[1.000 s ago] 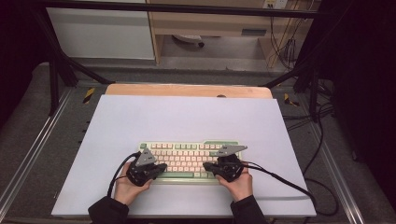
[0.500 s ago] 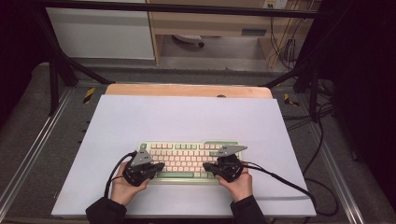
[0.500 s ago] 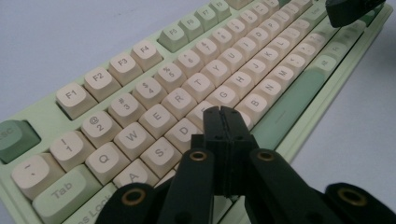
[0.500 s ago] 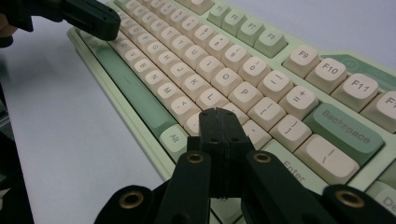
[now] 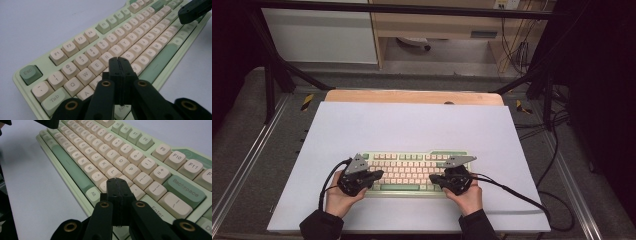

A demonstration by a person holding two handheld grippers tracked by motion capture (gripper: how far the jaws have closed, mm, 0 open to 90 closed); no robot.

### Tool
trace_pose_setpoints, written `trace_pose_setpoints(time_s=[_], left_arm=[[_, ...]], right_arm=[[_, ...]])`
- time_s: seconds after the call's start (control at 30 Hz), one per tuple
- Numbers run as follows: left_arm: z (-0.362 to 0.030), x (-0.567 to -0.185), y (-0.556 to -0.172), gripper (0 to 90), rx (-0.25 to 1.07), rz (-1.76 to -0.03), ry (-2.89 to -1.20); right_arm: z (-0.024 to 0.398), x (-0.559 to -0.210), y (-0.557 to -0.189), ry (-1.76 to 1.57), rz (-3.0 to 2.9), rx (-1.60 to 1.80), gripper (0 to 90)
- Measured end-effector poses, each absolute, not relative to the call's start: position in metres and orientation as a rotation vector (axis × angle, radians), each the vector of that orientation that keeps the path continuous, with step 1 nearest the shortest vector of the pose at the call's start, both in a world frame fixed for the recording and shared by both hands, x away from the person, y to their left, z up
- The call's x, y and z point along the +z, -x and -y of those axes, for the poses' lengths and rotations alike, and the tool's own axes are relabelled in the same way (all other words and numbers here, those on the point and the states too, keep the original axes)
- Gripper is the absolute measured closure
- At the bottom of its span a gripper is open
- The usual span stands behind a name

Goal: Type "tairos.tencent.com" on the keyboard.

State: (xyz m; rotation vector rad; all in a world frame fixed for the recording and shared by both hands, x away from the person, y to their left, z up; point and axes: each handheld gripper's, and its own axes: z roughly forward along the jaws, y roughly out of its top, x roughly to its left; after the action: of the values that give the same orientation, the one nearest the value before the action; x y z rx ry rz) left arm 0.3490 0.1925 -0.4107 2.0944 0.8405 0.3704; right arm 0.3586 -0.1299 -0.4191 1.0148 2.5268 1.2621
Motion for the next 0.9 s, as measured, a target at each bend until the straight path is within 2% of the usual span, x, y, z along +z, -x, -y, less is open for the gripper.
trace_pose_setpoints(time_s=[0.33,0.9], left_arm=[[-0.189,-0.406,-0.361,89.7,0.399,-0.858,-2.099],[-0.179,-0.42,-0.38,89.6,0.411,-0.911,-2.112]], right_arm=[[0.13,-0.419,-0.358,-1.016,-2.527,1.262,90.0],[0.13,-0.42,-0.359,-1.017,-2.529,1.261,90.0]])
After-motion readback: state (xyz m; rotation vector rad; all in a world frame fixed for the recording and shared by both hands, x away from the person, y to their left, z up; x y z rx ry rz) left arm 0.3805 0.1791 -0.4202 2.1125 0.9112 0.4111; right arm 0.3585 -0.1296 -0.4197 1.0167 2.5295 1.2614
